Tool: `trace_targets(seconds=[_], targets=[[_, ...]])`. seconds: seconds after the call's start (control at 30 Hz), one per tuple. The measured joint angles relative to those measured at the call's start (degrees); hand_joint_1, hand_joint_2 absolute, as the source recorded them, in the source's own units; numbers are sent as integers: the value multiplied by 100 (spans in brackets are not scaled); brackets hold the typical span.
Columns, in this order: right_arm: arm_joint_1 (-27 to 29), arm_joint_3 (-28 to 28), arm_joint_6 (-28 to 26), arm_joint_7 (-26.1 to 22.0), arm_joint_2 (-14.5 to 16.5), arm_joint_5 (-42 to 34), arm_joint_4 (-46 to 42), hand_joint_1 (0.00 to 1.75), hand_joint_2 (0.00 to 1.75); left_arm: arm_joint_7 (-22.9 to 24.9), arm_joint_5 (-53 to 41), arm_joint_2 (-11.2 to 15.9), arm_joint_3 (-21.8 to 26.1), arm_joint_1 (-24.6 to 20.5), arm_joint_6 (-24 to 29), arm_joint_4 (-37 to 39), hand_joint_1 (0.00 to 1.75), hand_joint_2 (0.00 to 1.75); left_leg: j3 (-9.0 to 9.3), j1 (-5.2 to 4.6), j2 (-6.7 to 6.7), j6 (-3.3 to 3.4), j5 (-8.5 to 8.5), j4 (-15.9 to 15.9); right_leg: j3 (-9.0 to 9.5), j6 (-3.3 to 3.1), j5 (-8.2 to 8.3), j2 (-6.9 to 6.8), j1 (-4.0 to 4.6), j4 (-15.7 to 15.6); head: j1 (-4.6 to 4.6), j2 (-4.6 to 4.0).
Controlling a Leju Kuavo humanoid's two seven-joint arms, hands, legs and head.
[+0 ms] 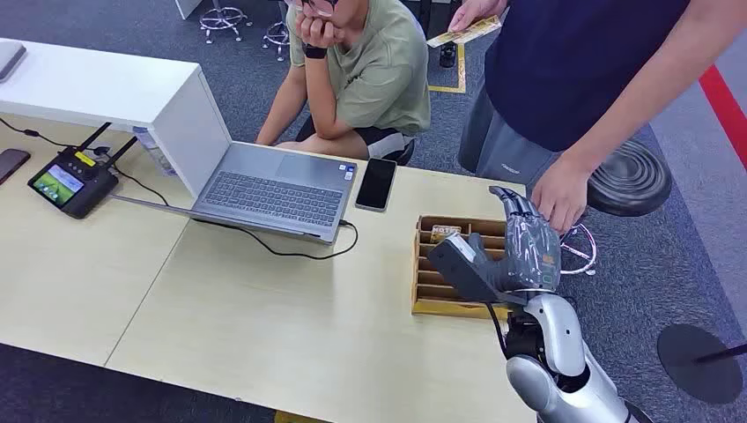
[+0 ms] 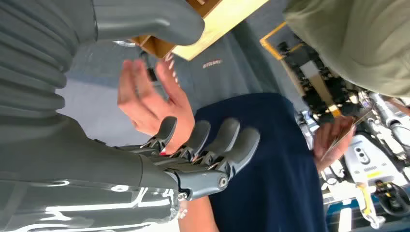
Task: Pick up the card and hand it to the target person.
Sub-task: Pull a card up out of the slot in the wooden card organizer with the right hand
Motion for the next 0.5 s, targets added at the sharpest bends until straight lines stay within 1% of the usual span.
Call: trace_targets(seconds=[0.03,0.1,0.13,0.2,0.27,0.5], targets=[[-1,7,3,4,5,6,5,92,175,11,-3,0,-4,0,-1,1,0,0,0,0,0,0,0,0,0,0,0,0,0,0,0,0],[-8,24,10,10,21,18,21,98,175,27,-9,0,-13,-1,-4,3,0,0,0,0,1,0,1,-1,0,-1,1,1,0,-1,0,0],[-31,37,23,10,38,19,49,103,175,21,-9,-1,-13,0,-7,1,0,0,1,0,1,0,1,-1,0,-1,2,1,0,-2,0,0],[-118,67,57,6,86,21,139,121,175,-7,-9,-2,-11,2,-19,-5,0,0,1,0,2,0,2,-2,1,-2,3,2,1,-3,0,0],[-224,99,77,0,132,27,236,131,175,-31,-10,-5,-11,2,-30,-5,0,0,1,1,3,0,3,-3,1,-2,3,2,1,-4,0,0],[-301,238,179,17,218,27,335,117,175,11,-23,-15,-30,0,-39,4,0,0,0,0,-2,0,-3,2,1,2,-3,-2,0,2,0,0]])
